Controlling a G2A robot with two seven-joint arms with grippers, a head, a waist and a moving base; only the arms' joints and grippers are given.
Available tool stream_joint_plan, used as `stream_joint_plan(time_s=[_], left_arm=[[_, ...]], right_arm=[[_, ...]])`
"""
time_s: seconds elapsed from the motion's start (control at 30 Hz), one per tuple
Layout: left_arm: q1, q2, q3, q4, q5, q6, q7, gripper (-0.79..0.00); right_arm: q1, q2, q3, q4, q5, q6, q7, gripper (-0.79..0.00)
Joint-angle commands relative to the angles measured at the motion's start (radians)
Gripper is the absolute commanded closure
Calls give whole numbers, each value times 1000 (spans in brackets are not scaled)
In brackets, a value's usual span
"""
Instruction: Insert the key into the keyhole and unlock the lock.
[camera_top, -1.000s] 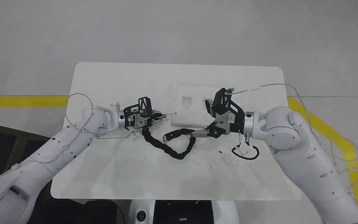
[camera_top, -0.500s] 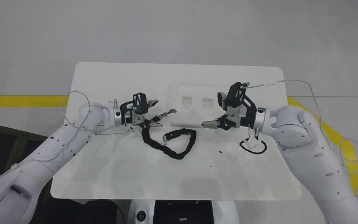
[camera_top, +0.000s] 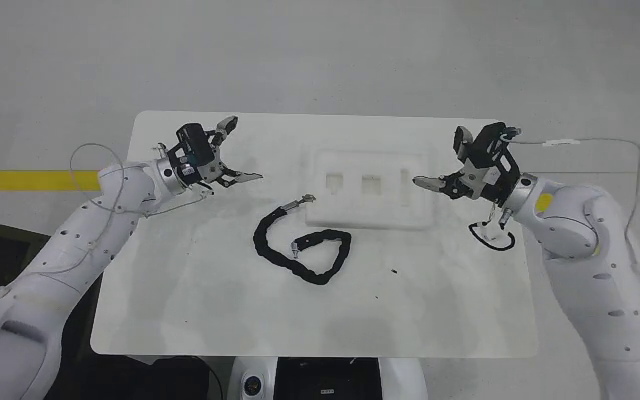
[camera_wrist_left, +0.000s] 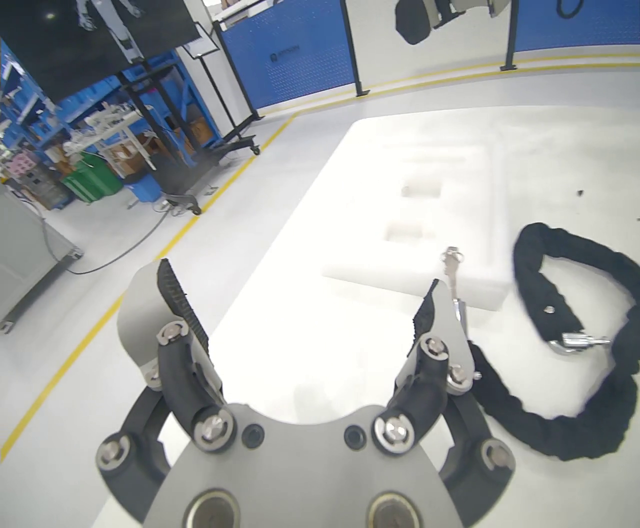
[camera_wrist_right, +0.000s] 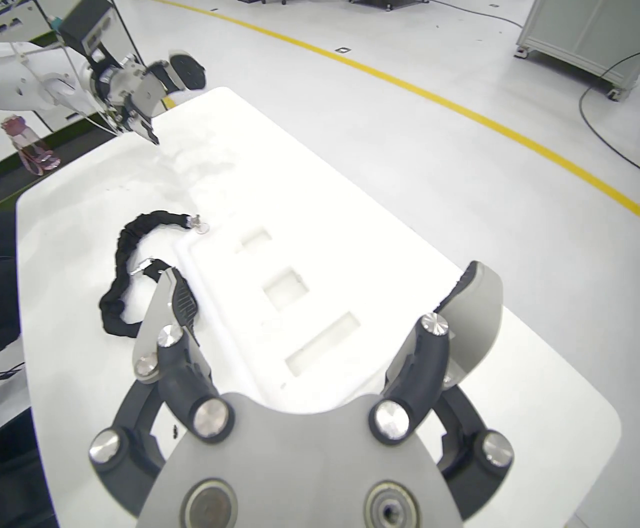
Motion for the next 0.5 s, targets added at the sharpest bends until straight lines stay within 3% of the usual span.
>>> stream_joint_plan(time_s=[0.0,0.47], left_arm=[[-6,-1,-15,10,12,21,7,-785],[-62,-14,-87,71,32,-5,-27,-785]], right_arm=[[10,1,11,28,-35,5,-27,-785],[70,8,53,111,-241,61,-109,-785]])
